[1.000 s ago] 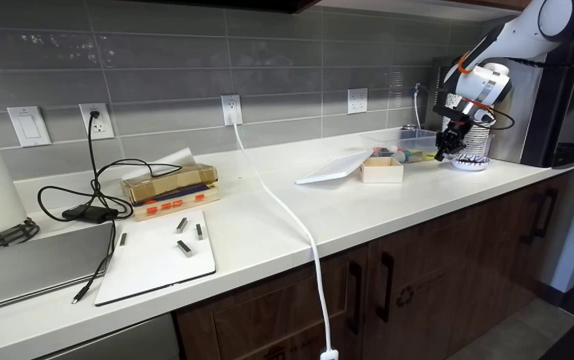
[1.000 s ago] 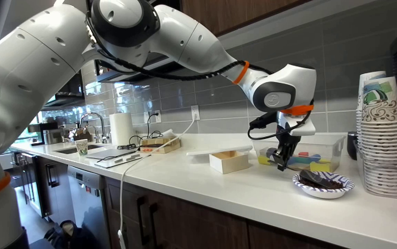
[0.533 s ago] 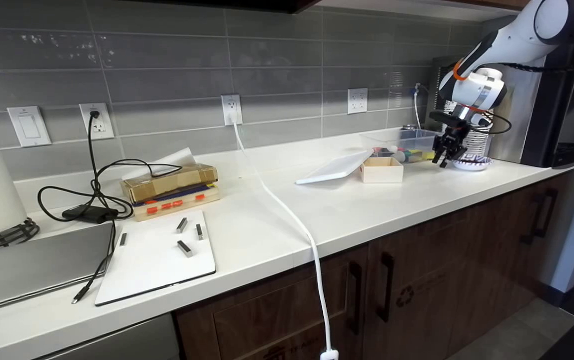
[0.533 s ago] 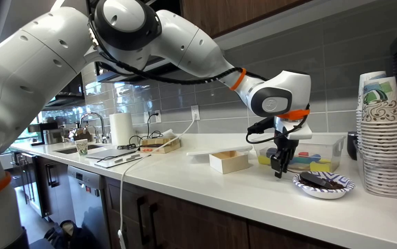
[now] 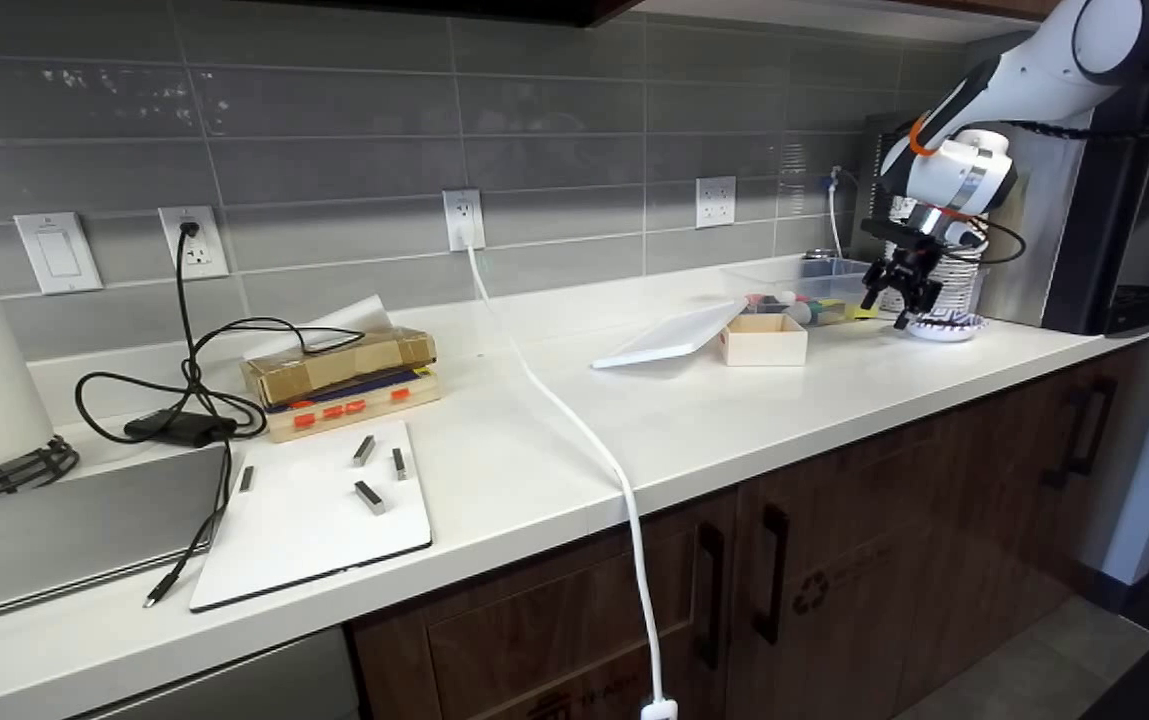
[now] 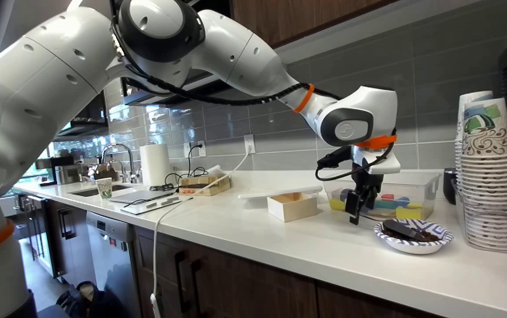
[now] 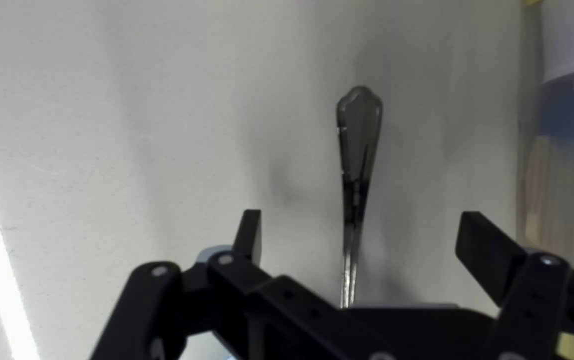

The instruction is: Stir in the bowl

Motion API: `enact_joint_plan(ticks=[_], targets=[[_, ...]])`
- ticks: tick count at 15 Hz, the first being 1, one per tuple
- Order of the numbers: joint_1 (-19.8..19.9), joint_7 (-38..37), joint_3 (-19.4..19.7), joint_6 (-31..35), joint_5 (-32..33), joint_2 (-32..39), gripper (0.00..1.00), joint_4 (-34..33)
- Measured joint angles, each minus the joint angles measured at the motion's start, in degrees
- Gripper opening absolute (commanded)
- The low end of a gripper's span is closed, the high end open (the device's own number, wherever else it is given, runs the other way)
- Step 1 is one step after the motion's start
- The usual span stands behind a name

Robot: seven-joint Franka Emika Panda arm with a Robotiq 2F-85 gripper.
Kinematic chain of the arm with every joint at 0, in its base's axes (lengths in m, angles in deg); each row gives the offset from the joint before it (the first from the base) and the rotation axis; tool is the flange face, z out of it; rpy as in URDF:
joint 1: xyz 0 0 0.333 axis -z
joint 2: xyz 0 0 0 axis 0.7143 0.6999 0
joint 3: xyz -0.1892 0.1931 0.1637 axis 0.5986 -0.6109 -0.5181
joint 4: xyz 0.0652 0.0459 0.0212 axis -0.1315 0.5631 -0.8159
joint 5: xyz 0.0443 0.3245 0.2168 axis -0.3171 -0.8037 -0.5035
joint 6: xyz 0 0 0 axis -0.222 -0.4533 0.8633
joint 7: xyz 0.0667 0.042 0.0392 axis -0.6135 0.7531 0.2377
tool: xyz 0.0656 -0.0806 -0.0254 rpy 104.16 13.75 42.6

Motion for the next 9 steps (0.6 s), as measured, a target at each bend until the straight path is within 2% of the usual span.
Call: enact_joint_plan(ticks=[9], targets=[[-0.08, 0.19, 0.02, 0.29, 0.62, -8.66, 1.00, 4.22]])
